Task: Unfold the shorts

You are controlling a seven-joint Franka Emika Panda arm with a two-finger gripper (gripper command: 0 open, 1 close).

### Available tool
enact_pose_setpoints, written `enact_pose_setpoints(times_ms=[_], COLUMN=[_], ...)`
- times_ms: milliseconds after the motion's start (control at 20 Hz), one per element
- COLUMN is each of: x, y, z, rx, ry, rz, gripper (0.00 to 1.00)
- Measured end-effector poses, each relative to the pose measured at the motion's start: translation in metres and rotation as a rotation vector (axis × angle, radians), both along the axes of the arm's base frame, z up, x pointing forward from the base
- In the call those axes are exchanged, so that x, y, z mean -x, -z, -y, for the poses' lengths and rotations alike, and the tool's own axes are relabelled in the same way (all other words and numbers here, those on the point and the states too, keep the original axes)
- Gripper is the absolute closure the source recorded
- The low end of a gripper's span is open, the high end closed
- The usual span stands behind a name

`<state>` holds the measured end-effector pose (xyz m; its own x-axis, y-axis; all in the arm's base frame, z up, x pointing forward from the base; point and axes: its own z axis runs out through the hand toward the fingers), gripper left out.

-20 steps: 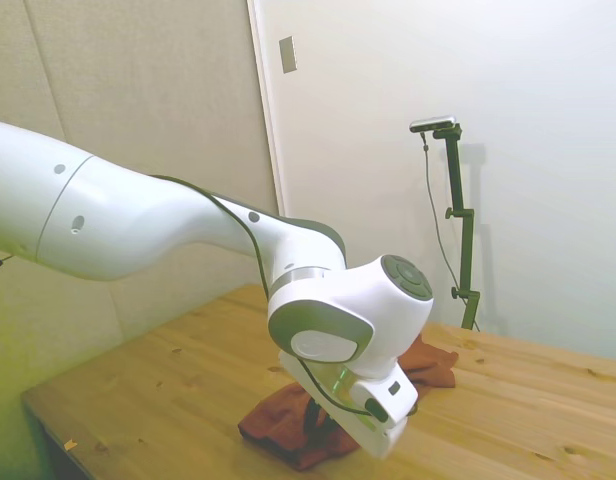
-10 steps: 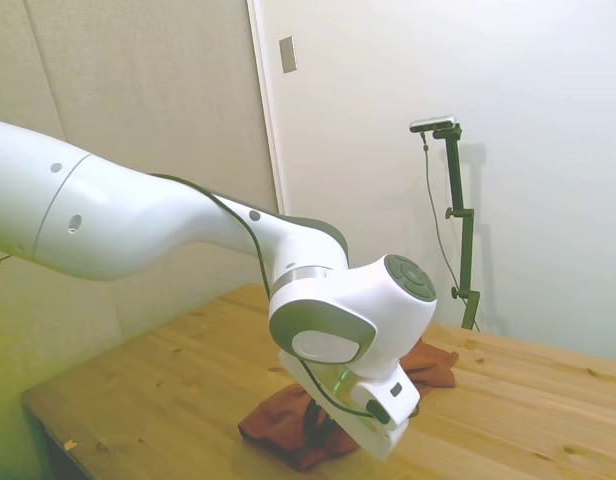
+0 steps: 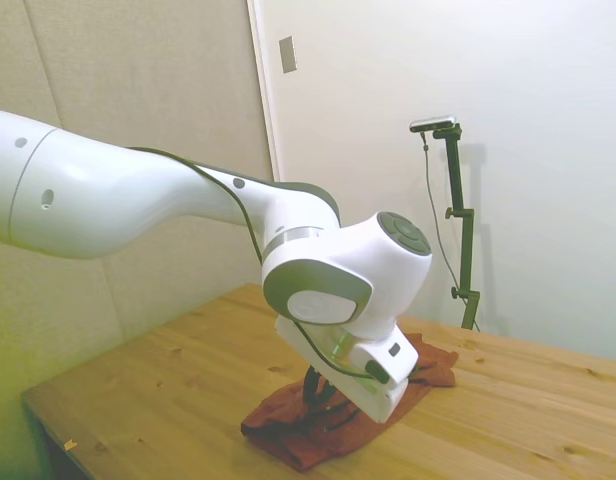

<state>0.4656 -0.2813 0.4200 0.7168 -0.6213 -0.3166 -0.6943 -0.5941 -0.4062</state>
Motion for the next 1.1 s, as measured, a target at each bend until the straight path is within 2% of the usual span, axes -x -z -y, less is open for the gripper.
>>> enact_pose_setpoints(times_ms=[250,550,1100], x=[-0.012,-0.016,-0.034], y=[-0.019,-0.029,-0.027], z=[-0.046,-0.091,-0.160], rx=[0.006,0.015,0.026], ry=[-0.059,-0.111,-0.231], rz=[0.011,0.025,0.041], gripper=[1.00,1.00,1.00])
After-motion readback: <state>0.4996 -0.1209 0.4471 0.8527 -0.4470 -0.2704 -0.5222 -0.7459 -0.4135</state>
